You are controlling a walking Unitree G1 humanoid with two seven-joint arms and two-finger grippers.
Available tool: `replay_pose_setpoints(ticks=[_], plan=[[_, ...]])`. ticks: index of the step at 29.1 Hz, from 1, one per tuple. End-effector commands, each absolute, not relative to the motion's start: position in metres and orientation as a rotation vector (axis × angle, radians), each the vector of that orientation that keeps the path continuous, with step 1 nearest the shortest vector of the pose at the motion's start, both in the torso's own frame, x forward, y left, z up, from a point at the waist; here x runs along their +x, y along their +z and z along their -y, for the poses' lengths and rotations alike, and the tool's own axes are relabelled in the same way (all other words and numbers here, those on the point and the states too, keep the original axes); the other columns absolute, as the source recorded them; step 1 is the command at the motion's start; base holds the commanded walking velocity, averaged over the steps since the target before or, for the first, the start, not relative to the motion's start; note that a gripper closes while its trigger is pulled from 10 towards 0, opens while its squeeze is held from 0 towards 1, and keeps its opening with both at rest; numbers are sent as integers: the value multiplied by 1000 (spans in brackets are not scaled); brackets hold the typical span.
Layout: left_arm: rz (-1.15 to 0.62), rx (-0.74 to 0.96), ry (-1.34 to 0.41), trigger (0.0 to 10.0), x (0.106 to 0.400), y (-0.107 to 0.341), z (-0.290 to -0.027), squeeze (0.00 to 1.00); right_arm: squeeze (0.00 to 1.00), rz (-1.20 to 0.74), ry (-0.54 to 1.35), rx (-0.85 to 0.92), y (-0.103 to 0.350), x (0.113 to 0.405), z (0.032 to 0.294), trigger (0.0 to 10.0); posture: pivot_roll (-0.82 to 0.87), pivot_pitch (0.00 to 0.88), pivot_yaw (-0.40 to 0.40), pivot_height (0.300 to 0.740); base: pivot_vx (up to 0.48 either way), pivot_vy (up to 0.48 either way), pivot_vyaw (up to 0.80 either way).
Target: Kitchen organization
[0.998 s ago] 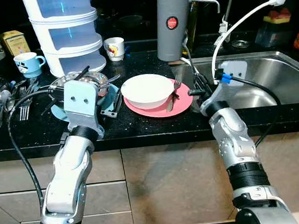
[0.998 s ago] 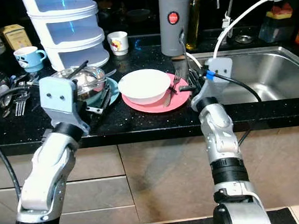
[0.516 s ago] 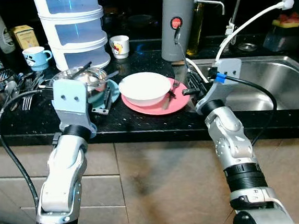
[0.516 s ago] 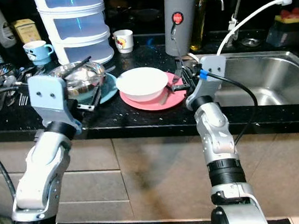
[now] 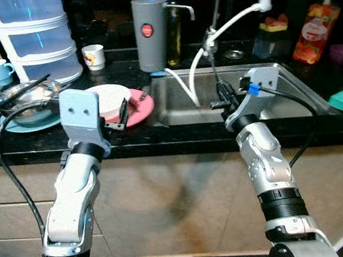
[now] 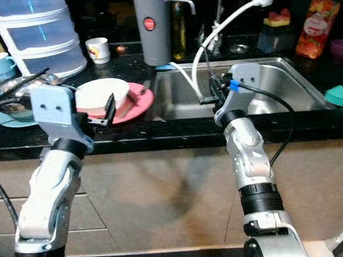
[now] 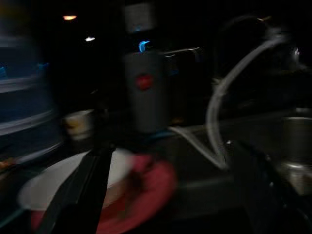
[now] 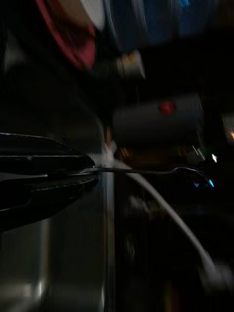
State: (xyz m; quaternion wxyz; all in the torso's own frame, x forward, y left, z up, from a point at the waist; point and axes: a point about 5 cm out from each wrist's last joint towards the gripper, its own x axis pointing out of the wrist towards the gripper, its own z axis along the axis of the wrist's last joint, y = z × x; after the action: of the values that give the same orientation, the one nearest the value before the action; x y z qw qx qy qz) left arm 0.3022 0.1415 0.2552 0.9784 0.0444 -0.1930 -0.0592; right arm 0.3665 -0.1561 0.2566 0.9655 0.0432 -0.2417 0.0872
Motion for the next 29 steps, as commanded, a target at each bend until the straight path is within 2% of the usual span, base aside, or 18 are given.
replay_pose_setpoints(ticks=[1,8,19,29], plan=[[382,92,-111,10000,303,254,-145,0,0,500,179,95,260,366,155,10000,93,15,10,740,0,-255,0],[363,20,-123,10000,303,251,-145,0,0,501,185,95,261,366,154,10000,93,19,8,740,0,0,0],[361,-3,-117,10000,302,251,-147,0,0,501,192,93,262,366,154,10000,94,29,4,740,0,449,0],[369,19,-110,10000,301,252,-149,0,0,494,197,98,261,367,154,10000,97,31,4,740,0,0,0]])
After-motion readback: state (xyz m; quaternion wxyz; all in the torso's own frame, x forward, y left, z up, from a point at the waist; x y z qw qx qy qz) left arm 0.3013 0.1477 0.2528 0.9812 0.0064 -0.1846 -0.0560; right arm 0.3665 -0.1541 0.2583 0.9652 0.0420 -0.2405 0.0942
